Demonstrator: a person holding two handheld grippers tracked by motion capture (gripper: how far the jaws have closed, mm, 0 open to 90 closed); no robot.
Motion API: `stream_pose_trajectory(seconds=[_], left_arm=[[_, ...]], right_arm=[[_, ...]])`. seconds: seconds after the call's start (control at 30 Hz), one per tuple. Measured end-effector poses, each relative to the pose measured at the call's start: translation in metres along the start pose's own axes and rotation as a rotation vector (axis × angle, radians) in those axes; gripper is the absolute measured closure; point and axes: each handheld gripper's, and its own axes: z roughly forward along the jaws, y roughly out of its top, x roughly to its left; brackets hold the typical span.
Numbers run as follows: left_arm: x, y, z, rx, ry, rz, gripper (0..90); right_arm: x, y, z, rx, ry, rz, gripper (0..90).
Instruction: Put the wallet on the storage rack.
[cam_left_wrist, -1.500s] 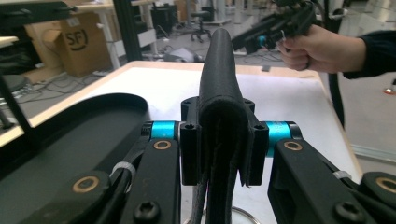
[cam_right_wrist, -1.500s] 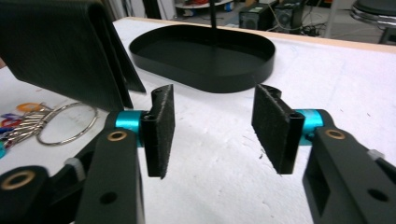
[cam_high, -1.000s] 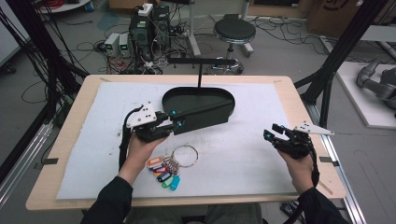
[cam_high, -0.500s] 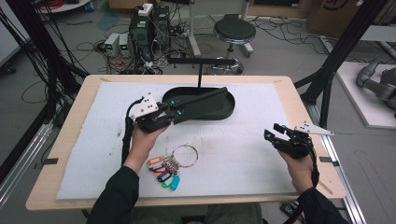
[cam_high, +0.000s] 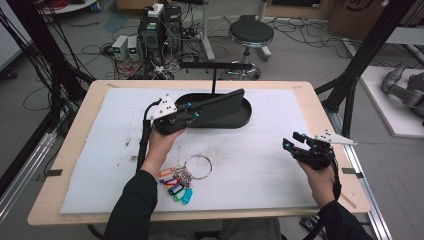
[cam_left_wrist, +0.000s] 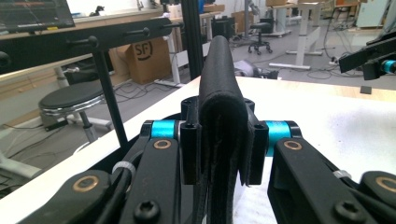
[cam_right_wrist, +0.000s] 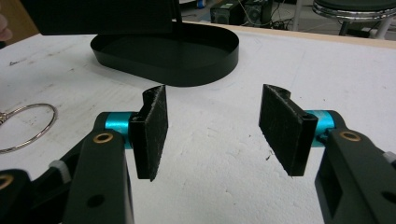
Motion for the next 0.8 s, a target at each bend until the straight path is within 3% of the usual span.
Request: stream_pose_trajectory(seconds=[0.17,0.6,0.8], left_arm=[[0.008,-0.005,0.014,-0.002,0.02,0.011,73.8],[0.027,-0.038,0.037,0.011,0.097,-0.045,73.8],[0.03,-0.041,0.048,-0.011,0.091,-0.051,73.7]], right_arm=[[0.0,0.0,0.001,0.005,0.001,0.001,43.1],[0.002,-0.001,0.004,0.017,0.014,-0.021,43.7],[0.001,-0.002,0.006,0.024,0.016,-0.027,43.8]])
